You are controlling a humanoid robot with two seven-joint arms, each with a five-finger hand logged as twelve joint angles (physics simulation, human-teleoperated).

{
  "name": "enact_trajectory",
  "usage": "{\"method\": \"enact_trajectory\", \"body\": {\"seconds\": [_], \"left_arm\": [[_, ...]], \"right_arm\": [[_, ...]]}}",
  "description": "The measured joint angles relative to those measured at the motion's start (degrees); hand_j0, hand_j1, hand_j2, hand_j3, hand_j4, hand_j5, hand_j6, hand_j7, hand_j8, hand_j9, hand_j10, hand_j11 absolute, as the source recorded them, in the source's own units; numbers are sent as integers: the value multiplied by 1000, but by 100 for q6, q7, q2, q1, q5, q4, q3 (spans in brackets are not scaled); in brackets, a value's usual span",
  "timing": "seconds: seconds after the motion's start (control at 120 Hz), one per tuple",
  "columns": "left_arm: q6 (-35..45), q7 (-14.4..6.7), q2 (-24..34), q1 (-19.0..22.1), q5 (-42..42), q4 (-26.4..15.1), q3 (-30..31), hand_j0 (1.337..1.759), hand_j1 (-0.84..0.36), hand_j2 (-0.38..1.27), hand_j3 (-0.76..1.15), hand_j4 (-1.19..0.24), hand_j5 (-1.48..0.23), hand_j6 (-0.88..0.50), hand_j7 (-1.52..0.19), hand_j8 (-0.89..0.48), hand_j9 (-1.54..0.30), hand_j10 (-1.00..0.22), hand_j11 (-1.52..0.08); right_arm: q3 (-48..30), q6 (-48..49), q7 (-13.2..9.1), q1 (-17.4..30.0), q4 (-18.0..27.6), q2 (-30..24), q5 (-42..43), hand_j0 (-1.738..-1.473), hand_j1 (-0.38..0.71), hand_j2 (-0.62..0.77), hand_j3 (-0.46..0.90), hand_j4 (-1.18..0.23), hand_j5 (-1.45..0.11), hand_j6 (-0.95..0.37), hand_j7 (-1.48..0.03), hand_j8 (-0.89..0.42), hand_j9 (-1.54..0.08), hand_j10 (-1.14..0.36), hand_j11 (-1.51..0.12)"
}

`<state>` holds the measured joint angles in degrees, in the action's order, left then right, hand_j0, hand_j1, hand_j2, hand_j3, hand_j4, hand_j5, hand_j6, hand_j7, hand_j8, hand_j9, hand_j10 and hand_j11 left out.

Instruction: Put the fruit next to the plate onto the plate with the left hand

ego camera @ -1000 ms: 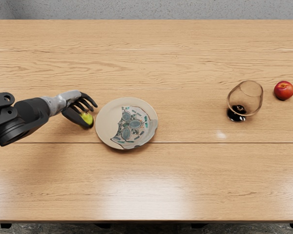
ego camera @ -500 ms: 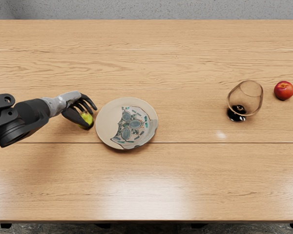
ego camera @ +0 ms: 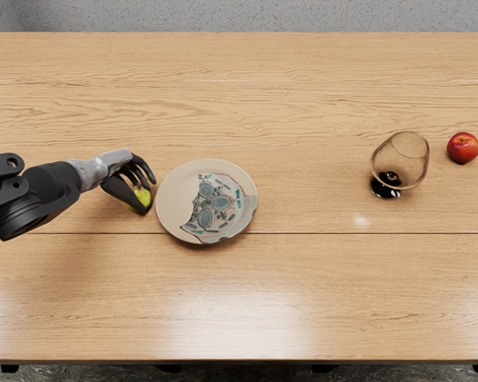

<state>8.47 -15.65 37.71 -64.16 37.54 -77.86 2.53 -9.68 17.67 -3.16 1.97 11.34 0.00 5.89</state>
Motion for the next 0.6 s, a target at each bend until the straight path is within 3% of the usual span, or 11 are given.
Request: {"method": "enact_trajectory", "body": {"seconds": [0.3, 0.6], "left_arm": [[-17, 9, 129, -9, -15, -60, -4, 1656, -332, 453, 0, -693, -940, -643, -923, -488, -929, -613, -928], [-28, 189, 318, -102, -23, -121, -19, 1656, -340, 480, 0, -692, -956, -631, -943, -467, -936, -603, -931]], "right_arm": [[1, 0, 0, 0, 0, 0, 0, -1658, -349, 0, 0, 0, 0, 0, 0, 0, 0, 0, 0], [1, 0, 0, 1, 0, 0, 0, -1658, -349, 0, 0, 0, 0, 0, 0, 0, 0, 0, 0]]}}
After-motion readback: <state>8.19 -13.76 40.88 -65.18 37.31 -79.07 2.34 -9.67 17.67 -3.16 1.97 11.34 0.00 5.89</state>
